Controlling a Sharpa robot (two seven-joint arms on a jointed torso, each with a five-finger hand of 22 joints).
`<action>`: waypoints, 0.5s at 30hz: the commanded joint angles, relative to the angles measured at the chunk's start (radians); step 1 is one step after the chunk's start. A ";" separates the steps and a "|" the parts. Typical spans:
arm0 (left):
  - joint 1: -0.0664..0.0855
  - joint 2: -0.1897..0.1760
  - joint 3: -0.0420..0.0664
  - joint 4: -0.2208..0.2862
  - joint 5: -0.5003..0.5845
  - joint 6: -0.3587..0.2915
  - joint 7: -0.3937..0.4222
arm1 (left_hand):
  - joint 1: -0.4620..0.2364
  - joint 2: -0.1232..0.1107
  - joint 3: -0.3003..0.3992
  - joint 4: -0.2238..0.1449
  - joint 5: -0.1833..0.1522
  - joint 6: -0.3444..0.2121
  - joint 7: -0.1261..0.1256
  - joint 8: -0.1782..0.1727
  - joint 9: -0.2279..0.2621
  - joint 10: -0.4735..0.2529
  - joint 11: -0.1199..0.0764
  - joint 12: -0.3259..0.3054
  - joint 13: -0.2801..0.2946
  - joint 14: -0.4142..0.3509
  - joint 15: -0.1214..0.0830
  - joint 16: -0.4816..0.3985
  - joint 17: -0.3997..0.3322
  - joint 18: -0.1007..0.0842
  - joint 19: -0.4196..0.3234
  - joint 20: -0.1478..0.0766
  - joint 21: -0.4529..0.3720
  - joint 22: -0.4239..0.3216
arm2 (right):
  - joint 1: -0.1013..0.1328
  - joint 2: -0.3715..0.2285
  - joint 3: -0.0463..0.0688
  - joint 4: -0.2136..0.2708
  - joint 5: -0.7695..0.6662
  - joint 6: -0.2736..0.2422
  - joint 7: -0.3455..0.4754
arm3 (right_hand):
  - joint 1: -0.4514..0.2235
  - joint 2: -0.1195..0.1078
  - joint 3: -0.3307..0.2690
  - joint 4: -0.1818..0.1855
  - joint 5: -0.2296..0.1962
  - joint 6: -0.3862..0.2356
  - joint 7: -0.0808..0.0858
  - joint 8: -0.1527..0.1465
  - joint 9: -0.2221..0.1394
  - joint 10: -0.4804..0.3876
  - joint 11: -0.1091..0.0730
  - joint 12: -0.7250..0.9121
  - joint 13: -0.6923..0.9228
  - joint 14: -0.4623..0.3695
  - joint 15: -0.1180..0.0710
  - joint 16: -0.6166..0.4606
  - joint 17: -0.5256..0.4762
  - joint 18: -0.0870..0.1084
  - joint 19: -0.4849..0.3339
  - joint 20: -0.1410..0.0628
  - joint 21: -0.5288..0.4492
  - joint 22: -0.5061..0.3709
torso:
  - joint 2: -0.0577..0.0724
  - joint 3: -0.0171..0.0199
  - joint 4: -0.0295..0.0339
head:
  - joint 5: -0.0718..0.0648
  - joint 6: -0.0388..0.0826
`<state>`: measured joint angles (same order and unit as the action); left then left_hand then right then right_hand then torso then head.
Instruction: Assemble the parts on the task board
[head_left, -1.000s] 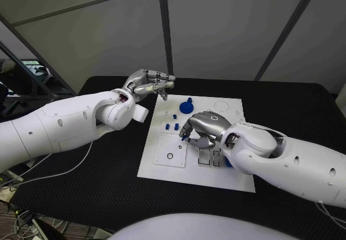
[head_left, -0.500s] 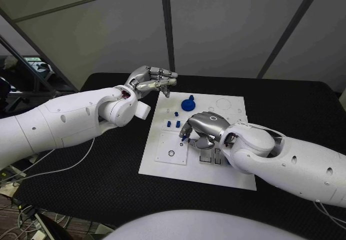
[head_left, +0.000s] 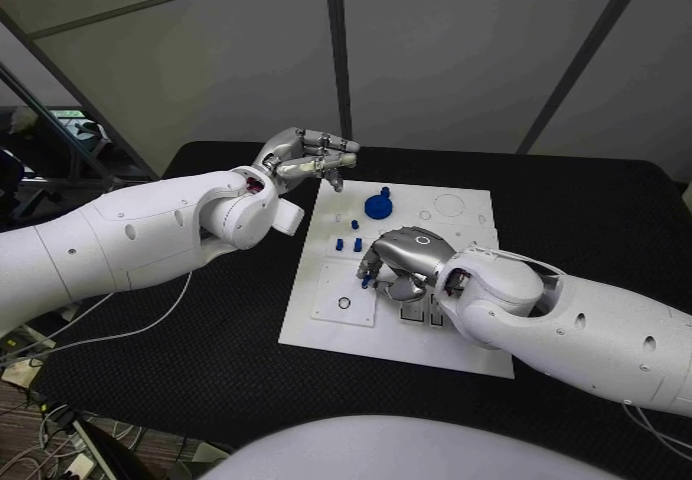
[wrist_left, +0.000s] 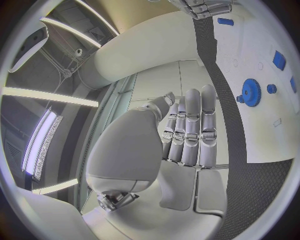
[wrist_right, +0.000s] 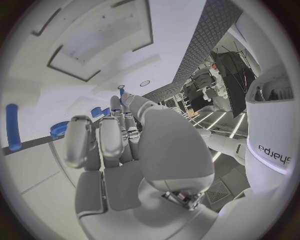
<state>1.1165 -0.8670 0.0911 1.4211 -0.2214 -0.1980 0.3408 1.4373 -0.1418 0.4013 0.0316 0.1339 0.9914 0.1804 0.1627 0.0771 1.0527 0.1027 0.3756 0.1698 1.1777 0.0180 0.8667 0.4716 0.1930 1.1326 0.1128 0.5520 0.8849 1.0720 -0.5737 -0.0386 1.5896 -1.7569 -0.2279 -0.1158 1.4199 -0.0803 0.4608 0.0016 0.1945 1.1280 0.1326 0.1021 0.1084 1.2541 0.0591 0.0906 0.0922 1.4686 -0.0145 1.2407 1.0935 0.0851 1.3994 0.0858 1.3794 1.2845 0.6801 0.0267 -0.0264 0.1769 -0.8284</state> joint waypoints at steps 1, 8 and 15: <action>0.002 0.001 0.001 0.000 0.003 0.013 0.002 | -0.002 0.006 -0.005 -0.002 -0.002 -0.005 -0.002 0.001 -0.001 -0.005 -0.001 0.005 0.001 -0.008 0.002 -0.005 -0.001 -0.011 -0.003 0.001 -0.006 -0.001 | 0.000 0.002 0.000 -0.002 -0.020 0.010 0.002 | -0.004 0.000 0.000 -0.008 0.007 0.000 0.006 0.004 0.001 0.004 0.006 -0.007 0.001 0.035 -0.003 0.005 -0.001 -0.019 0.004 0.002 0.006 0.001 | 0.000 0.0002 0.0006 | 0.000 -0.002; 0.002 0.001 0.001 0.000 0.003 0.016 0.001 | -0.002 0.006 -0.005 -0.002 -0.002 -0.005 -0.002 0.001 -0.001 -0.005 -0.001 0.005 0.001 -0.008 0.002 -0.005 -0.001 -0.011 -0.003 0.001 -0.006 -0.001 | 0.000 0.005 0.000 -0.007 -0.028 0.014 -0.004 | -0.004 0.000 0.000 -0.008 0.007 0.000 0.006 0.004 0.001 0.004 0.006 -0.007 0.001 0.035 -0.003 0.005 -0.001 -0.019 0.004 0.002 0.006 0.001 | -0.001 -0.0002 0.0001 | 0.000 -0.003; 0.002 0.000 0.001 0.000 0.003 0.018 -0.001 | -0.002 0.007 -0.006 -0.003 -0.002 -0.006 -0.001 0.001 -0.002 -0.007 0.000 0.006 0.001 -0.009 0.002 -0.004 -0.002 -0.011 -0.002 0.001 -0.007 -0.002 | 0.000 0.010 0.000 -0.012 -0.036 0.037 -0.012 | -0.004 0.000 0.000 -0.008 0.007 0.000 0.006 0.004 0.001 0.004 0.006 -0.007 0.001 0.035 -0.003 0.005 -0.001 -0.019 0.004 0.002 0.006 0.001 | 0.000 -0.0005 -0.0001 | 0.000 -0.005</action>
<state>1.1166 -0.8674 0.0910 1.4201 -0.2214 -0.1935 0.3387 1.4373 -0.1418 0.3986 0.0289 0.1339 0.9914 0.1803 0.1627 0.0762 1.0528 0.1027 0.3756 0.1696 1.1742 0.0214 0.8667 0.4705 0.1929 1.1326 0.1128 0.5521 0.8851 1.0707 -0.5652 -0.0387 1.5793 -1.7768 -0.2137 -0.1193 1.4199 -0.0803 0.4608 0.0016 0.1987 1.1254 0.1332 0.1003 0.1079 1.2578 0.0628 0.0906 0.0917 1.4686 -0.0145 1.2407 1.0936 0.0850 1.3994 0.0858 1.3794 1.2844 0.6796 0.0267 -0.0263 0.1776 -0.8328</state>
